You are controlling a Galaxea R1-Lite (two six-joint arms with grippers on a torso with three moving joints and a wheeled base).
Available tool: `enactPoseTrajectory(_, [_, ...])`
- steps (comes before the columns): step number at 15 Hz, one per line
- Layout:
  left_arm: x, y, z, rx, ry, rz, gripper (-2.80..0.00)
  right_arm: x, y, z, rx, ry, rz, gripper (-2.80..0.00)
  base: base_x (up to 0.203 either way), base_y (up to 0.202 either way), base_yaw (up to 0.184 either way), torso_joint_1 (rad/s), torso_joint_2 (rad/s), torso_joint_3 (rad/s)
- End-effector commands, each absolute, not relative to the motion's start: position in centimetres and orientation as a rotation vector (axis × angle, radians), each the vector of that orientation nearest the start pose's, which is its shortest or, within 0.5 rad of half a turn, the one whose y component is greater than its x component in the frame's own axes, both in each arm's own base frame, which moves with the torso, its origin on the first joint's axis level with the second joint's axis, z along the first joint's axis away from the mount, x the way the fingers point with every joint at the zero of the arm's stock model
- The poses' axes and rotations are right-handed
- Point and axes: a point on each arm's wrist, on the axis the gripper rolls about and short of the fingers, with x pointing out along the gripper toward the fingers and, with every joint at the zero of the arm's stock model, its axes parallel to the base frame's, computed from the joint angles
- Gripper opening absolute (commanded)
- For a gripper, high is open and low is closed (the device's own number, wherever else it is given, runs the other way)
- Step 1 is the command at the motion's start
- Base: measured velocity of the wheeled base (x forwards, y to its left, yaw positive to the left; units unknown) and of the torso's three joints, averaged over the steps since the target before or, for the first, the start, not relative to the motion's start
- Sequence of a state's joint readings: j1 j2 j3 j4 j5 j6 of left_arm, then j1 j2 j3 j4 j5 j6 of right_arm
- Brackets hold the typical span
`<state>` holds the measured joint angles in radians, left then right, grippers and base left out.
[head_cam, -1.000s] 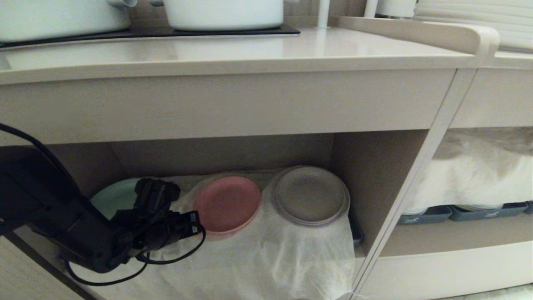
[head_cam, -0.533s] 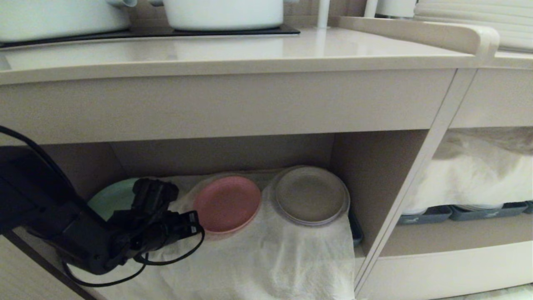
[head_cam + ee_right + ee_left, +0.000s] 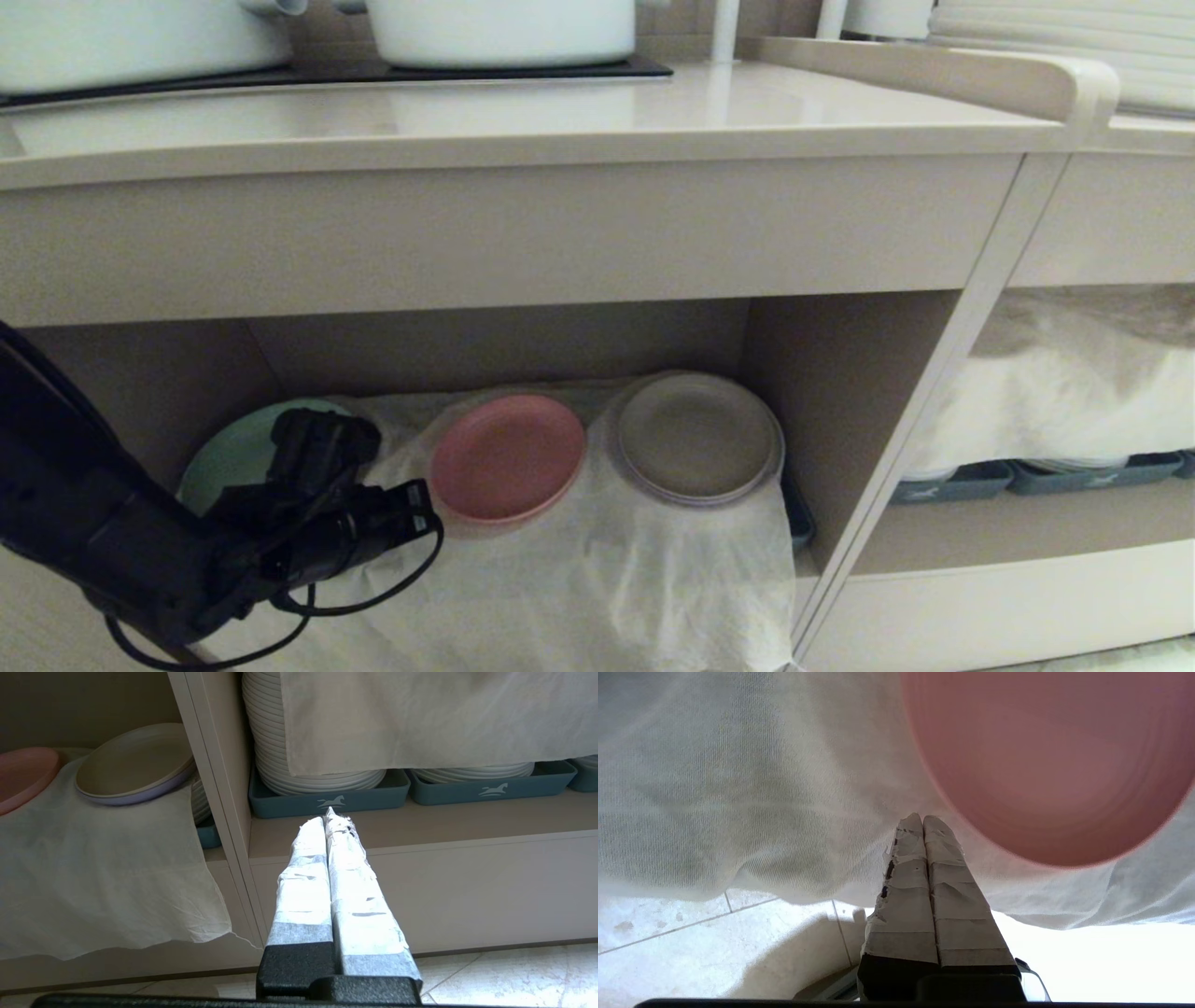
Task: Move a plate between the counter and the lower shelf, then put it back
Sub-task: Pick up the plate in the cupboard
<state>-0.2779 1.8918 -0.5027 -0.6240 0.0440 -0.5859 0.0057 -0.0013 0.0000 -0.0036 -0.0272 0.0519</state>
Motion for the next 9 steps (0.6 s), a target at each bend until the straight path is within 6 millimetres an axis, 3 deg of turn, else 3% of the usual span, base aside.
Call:
enactPoseTrajectory(1, [26.0, -7.3, 6.0, -0.44, 0.784, 0.003, -2.8, -2.3, -0.1, 7.6, 0.052, -0.005, -0.021, -2.8, 0.0, 0.0, 0.0, 0.0, 0.0, 0.0])
enactPoseTrajectory(9, [26.1, -8.5, 6.0, -0.422, 0.785, -0.032, -2.8, -2.3, -0.1, 7.6, 0.052, -0.005, -0.021, -2.8, 0.0, 0.0, 0.0, 0.0, 0.0, 0.0])
